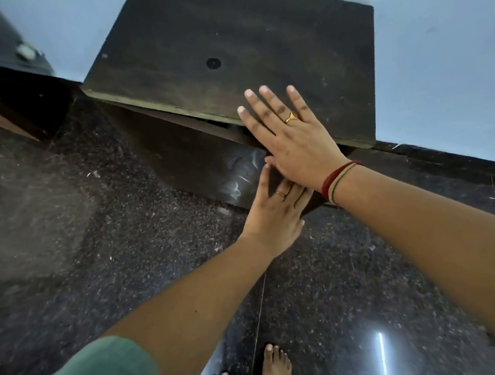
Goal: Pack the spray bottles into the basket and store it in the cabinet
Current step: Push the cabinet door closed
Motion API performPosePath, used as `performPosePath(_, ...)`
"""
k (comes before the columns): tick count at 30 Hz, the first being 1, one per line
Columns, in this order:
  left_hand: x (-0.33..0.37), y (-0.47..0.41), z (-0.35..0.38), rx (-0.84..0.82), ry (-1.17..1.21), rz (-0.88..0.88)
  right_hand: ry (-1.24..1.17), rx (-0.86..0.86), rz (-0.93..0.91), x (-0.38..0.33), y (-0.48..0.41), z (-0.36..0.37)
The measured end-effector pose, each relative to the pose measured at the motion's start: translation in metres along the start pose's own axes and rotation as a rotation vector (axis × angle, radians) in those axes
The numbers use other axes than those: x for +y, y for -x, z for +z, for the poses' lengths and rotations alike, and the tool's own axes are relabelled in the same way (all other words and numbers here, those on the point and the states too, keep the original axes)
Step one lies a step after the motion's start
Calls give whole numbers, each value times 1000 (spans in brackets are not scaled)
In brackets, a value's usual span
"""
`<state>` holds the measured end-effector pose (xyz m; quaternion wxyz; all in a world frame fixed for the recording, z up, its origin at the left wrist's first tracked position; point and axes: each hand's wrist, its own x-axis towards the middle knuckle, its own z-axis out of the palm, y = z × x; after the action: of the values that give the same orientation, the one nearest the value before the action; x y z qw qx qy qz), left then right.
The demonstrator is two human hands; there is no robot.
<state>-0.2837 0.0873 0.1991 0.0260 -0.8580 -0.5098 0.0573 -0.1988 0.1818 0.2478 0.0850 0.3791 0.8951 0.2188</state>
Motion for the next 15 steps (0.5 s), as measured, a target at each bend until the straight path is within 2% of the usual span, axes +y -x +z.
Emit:
performPosePath(4,-5,-11,4,-38,-39,4,-21,17,57,7,-1,11)
performPosePath(11,-32,-6,20,-1,34,-70,-270,-36,121,8,-3,20)
performPosePath(15,-53,13,7,212,27,6,-344,-52,103,13,-4,19)
